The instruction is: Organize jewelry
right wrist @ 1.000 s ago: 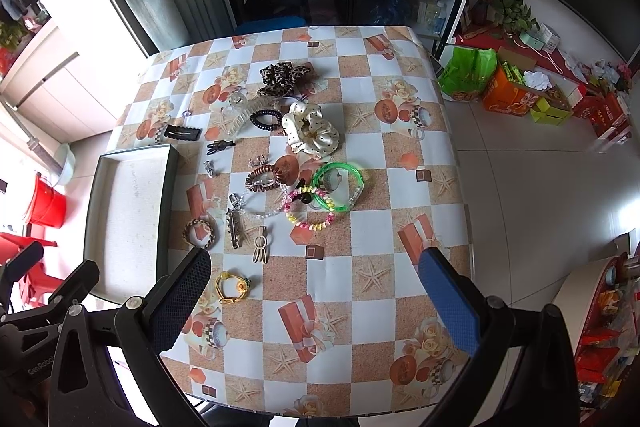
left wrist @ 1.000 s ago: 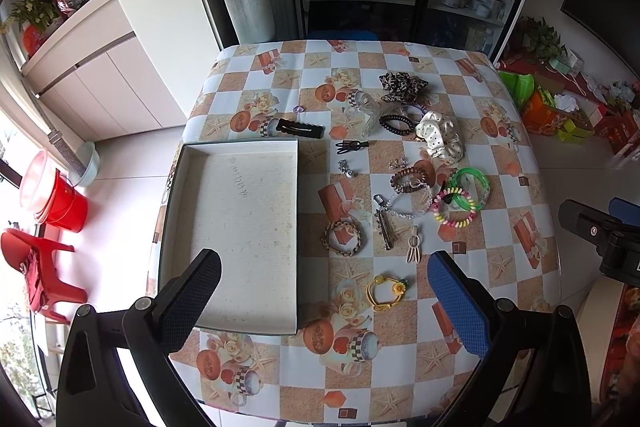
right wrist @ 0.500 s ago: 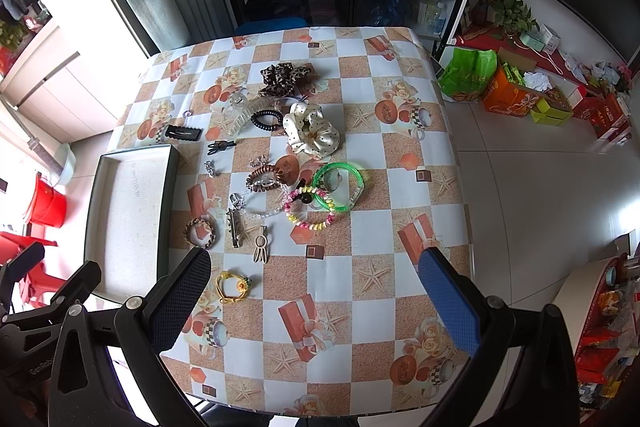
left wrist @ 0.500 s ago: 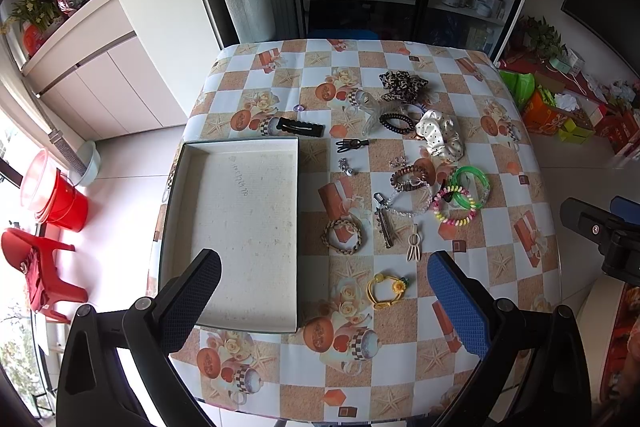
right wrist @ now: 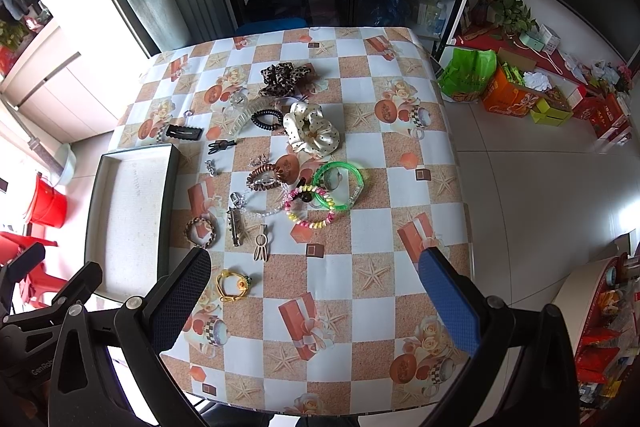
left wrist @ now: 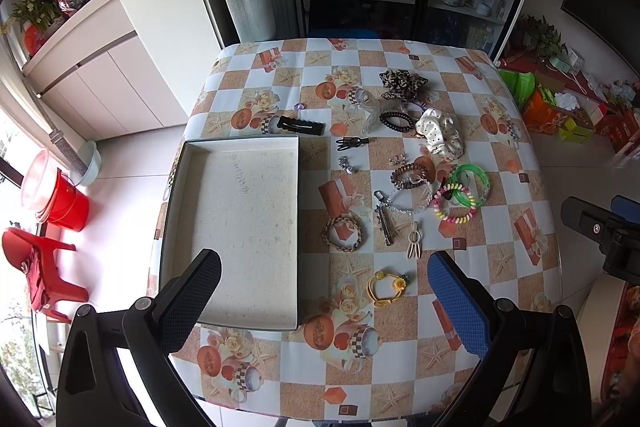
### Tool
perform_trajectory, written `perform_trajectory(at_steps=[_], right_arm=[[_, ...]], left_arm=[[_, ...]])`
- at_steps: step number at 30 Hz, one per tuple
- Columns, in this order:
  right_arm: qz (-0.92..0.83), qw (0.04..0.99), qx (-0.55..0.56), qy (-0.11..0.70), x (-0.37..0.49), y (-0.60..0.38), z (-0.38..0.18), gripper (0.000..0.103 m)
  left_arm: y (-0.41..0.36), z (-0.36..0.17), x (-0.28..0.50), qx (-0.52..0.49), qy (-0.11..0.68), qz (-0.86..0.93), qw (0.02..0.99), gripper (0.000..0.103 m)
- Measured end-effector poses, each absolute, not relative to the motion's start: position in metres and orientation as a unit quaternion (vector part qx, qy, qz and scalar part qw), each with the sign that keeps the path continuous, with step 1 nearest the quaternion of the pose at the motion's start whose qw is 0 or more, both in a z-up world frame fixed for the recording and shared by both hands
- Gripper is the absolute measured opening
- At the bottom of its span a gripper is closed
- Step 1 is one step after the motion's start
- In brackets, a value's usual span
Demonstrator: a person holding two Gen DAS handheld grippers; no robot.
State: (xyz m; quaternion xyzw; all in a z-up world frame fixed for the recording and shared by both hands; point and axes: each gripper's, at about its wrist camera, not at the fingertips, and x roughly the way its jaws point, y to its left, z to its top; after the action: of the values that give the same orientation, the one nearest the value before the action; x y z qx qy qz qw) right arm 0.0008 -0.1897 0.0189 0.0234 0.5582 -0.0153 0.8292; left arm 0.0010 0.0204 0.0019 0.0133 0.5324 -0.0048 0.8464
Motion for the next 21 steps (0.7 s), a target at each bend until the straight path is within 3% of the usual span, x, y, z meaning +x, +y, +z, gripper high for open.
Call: perform_trajectory(at_steps=[21], right_arm=[[-0.015,0.829,0.024,0.558,0.0013,-0.1902,0.0196,0.103]], left_arm=[[0.0193,0.0022,0.0011,0.014,0.533,-0.004,0.846,0.103]])
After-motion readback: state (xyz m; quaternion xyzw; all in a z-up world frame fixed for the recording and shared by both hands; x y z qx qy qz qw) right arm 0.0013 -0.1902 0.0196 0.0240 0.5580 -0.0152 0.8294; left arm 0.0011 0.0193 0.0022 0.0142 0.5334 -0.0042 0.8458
